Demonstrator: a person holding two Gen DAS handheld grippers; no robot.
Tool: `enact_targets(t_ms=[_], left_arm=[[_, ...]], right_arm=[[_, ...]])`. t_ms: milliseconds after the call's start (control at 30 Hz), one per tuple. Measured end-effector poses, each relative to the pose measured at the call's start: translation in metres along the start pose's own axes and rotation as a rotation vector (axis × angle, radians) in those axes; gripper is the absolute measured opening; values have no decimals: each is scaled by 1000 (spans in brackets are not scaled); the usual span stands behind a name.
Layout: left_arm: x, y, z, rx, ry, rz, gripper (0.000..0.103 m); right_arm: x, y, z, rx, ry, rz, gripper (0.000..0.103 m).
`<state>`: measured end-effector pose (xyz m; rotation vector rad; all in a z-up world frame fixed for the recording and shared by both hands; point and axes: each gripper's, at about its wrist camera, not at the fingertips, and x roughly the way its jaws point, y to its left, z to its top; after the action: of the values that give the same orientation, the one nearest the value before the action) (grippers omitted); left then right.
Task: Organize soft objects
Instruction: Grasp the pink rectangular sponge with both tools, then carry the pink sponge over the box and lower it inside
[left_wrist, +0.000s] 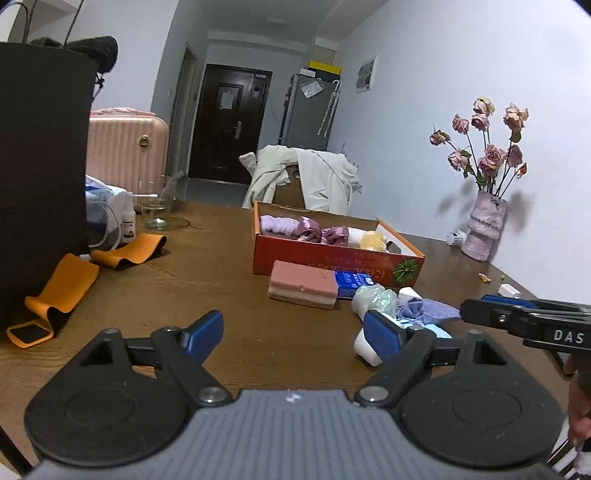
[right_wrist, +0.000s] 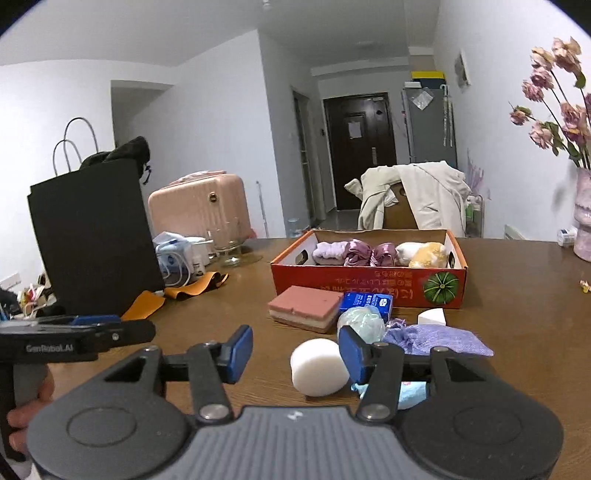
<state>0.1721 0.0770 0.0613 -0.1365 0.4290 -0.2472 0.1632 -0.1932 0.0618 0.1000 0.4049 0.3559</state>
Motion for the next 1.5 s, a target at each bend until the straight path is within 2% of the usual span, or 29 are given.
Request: enact_targets(t_ms=[167,267,333,400,600,733,800,867,933,1000,1167,1333,1400,1500], left_arm=[[20,1,2,11,17,-11,84],[43,6,10,6,33,-35,75],[62,8,19,19,31,-66,74],[93,13,31,29,38,-83,68],[206,30,55,12,190,-73,50],[251,42,54,-17,231,-98,48],[266,49,51,-58,268,-109,42],[270,57,46,-103,266,-140,42],[268,64,45,-145,280,-177,34],[267,68,42,-191,288,-198,33],[266,63,41,-189,279,-184,31],[262,59,47,-165,260,-194,30],[247,59,56,-190,243,-198,30],[213,50,65,-174,198,-184,30]], right_arm=[[23,-3,0,46,21,23,50],[42,-10,5,83,39,38,43],[62,-14,11,100,59,65,39],[91,-18,20,101,84,72,39],[190,-36,43,157,182,48,36],[241,-49,38,207,259,7,36],[257,-54,34,212,284,-16,35],[264,-57,31,212,274,-23,33],[266,-61,31,224,266,-22,33],[268,-63,29,224,257,-24,35],[276,-69,32,248,273,10,38],[270,-65,37,221,244,26,33],[258,-60,44,201,204,46,33],[232,-48,58,166,159,73,33]])
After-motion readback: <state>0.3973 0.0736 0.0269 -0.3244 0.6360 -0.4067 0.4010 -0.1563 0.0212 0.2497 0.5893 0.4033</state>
